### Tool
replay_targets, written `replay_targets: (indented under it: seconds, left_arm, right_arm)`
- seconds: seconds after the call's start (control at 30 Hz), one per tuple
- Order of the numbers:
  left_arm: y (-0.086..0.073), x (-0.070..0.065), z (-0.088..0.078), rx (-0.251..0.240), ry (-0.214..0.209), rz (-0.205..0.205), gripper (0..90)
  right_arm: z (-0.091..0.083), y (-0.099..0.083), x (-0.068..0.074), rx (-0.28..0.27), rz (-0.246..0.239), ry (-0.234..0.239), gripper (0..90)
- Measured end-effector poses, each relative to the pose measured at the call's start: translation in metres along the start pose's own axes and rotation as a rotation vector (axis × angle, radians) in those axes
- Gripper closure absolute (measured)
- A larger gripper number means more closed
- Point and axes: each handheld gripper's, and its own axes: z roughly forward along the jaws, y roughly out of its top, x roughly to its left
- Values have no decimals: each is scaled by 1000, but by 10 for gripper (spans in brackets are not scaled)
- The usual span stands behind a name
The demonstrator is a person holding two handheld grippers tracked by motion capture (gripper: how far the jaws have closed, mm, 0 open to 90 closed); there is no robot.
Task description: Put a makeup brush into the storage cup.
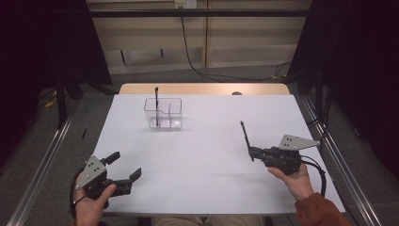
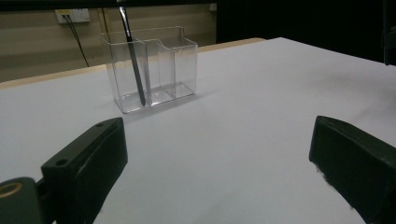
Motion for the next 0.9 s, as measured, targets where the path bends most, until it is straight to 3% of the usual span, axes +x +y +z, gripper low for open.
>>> replay_targets:
  seconds: [0.33,0.5,0.73,0.9]
  left_arm:
    - [2,-6,2,-12,-34,-18,48]
    - [4,-10,5,-15,-48,1,46]
    - [8,-13,9,-34,-57,-2,37]
    - [12,-19,16,-37,-102,-10,36]
  right_arm:
    - [4,4,8,-21,-6,27,850]
    - [6,7,13,-29,-11,36,849]
    - [13,9,19,-35,-20,61,849]
    - [17,11,22,-32,-22,73,849]
